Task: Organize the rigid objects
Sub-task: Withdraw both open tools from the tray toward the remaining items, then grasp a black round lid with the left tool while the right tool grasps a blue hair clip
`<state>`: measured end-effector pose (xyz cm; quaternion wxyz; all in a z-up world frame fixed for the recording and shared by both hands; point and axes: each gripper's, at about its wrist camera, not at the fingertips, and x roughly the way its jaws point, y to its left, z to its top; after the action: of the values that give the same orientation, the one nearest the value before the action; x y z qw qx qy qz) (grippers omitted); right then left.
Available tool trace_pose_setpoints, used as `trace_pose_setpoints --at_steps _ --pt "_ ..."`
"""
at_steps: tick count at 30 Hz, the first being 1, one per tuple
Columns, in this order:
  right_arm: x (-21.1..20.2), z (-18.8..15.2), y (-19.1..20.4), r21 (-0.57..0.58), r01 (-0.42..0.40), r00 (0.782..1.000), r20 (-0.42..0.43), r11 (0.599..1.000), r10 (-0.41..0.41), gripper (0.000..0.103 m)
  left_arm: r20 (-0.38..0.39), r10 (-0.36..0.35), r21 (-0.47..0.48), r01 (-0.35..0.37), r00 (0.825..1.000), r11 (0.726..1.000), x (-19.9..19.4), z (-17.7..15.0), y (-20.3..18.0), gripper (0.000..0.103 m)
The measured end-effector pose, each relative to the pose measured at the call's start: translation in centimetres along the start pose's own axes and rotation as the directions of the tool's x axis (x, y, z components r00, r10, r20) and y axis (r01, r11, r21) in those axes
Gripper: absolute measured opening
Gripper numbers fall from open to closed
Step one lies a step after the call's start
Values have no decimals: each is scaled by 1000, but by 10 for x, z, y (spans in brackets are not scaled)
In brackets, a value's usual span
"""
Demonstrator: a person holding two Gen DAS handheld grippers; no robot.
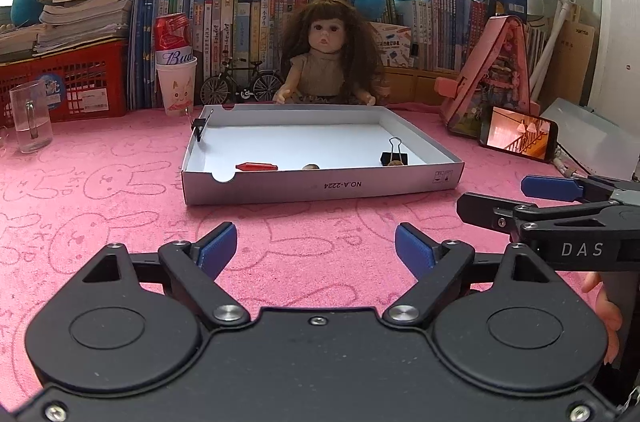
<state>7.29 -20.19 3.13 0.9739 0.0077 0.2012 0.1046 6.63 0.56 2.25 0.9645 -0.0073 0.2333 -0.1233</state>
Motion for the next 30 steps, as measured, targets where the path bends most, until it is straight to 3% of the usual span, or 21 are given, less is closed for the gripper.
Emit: trace_pose_setpoints --at_steps 18,24,30 --pt "-23 -39 -3 25 41 999 -11 999 -40 102 9 38 25 -39 999 999 -28 -35 4 85" --pt "-42 -50 -13 58 123 990 66 991 -127 102 32 60 34 -62 998 998 -43 -43 8 84" --pt "-53 -57 -25 104 183 977 93 978 -193 101 28 79 18 -79 997 997 -60 -53 17 70"
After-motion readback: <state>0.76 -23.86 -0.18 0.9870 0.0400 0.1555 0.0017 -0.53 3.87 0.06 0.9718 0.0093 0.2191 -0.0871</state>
